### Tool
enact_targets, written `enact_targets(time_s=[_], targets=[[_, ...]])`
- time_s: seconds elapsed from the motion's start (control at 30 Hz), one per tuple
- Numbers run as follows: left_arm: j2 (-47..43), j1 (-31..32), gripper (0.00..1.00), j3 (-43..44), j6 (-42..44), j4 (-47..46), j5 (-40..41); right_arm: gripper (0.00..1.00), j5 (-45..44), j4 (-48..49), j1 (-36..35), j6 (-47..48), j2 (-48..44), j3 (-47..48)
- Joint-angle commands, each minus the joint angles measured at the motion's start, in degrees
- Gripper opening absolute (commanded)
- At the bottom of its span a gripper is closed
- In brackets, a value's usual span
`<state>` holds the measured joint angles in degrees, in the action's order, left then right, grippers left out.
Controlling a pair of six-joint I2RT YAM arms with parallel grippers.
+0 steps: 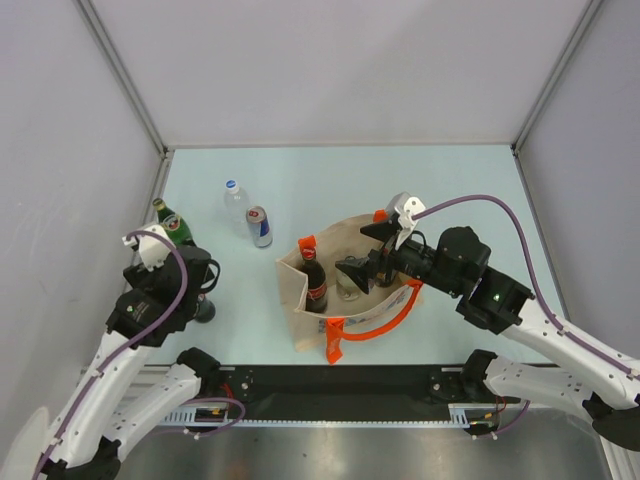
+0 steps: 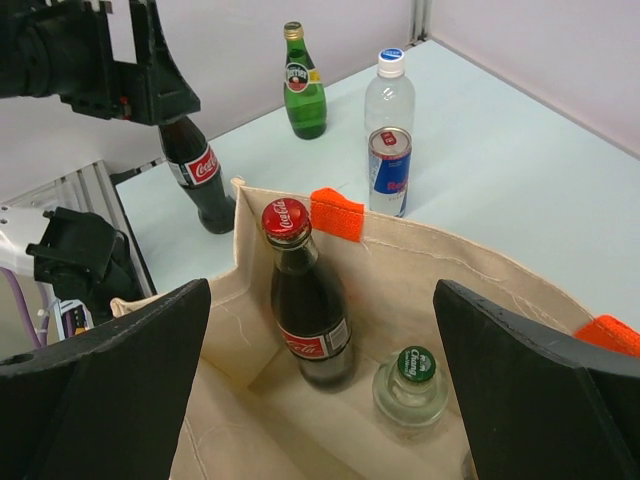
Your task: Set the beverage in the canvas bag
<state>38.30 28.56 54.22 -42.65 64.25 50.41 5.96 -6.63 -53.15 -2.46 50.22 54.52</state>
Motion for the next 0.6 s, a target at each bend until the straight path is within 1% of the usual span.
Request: enact_targets(time_s=[0.0, 0.13, 0.3, 0.43, 0.57], targets=[[-0.34, -1.22, 0.93, -2.88, -1.38, -3.95, 0.65, 1.0, 1.51, 0.66, -0.03, 0.79, -0.47, 0.06], [0.36, -2.19, 0.88, -4.12, -0.77, -6.41, 1.0, 1.0, 2.13, 0.39, -0.03, 1.14, -0.38, 0.15], [0.72, -2.98, 0.85, -5.43, 1.17, -9.57, 1.09, 1.0, 2.48, 0.22, -0.03, 1.4, -0.91, -0.12], [1.25, -2.98, 0.73, -5.88, 2.4, -11.07, 0.92, 1.0, 2.57, 0.13, -0.03, 1.58, -1.44, -0.12], [1.16, -2.98, 0.7, -6.67, 2.84, -11.86, 1.09, 1.0, 2.13, 0.57, -0.03, 1.75, -1.7, -0.47]])
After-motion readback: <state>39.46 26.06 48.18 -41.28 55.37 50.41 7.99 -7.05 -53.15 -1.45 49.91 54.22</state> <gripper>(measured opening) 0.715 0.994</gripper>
